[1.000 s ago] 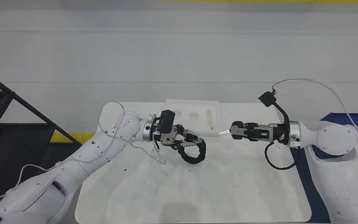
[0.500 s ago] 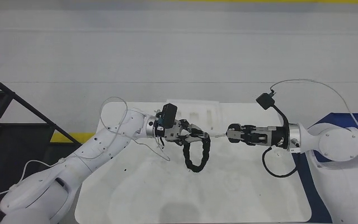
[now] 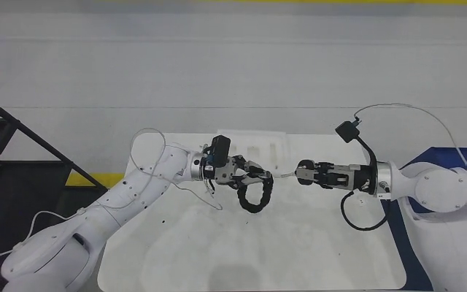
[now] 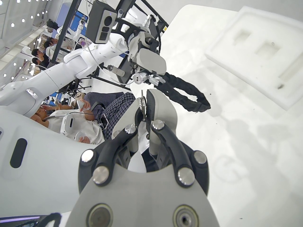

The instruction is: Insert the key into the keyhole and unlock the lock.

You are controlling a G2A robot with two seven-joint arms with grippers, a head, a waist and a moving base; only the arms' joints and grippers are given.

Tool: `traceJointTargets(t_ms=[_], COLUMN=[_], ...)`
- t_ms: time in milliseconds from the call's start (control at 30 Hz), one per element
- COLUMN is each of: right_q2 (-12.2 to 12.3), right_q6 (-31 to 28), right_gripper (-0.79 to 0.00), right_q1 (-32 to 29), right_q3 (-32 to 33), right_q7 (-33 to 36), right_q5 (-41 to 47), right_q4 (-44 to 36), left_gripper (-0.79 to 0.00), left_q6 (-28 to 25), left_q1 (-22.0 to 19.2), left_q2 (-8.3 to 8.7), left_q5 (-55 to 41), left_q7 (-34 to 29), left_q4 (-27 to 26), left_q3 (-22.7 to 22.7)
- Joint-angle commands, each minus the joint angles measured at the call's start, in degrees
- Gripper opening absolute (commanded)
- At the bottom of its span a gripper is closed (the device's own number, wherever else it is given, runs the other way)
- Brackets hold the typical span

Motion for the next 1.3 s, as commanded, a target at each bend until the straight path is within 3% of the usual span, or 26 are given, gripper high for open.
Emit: traceJointTargets(t_ms=[0,133,333,467,633,933,1267], right_q2=[0.22,0.56,0.99,1.33,1.65,1.89,2.22], right_q6=[0.30,1.06,2.87,3.92,4.82,6.45,6.67], right_gripper=[-0.785,-0.785,-0.785,-0.785,-0.785,-0.785,-0.785], right_q1=[-0.30,-0.53,-0.74,-1.46,-2.33,-2.13,-1.79], right_q3=[0.42,-0.14,-1.14,-1.63,-2.81,-5.54,-7.04], right_q7=[-0.13,0.38,-2.36,-4.02,-5.52,-6.13,-6.62], right_q5=[-0.84,-2.66,-10.03,-16.32,-22.67,-26.14,-28.92], right_q4=[-1.35,-4.22,-8.23,-11.29,-13.86,-14.79,-15.04], left_gripper=[-0.785,-0.785,-0.785,-0.785,-0.785,-0.785,-0.785], left_q6=[-0.02,1.62,8.61,14.01,16.83,21.22,22.45], left_q1=[0.04,-0.58,-2.01,-2.83,-4.19,-5.89,-6.96], left_q2=[-0.51,-2.14,-5.39,-7.52,-9.58,-11.17,-12.15], left_q5=[-0.89,3.01,13.50,14.66,13.55,12.38,9.32], left_q7=[-0.82,2.12,15.07,20.47,23.30,27.69,28.92], left_q4=[0.09,2.52,9.67,13.48,16.74,20.57,22.42], left_q3=[-0.18,0.86,4.30,6.82,9.81,13.77,17.24])
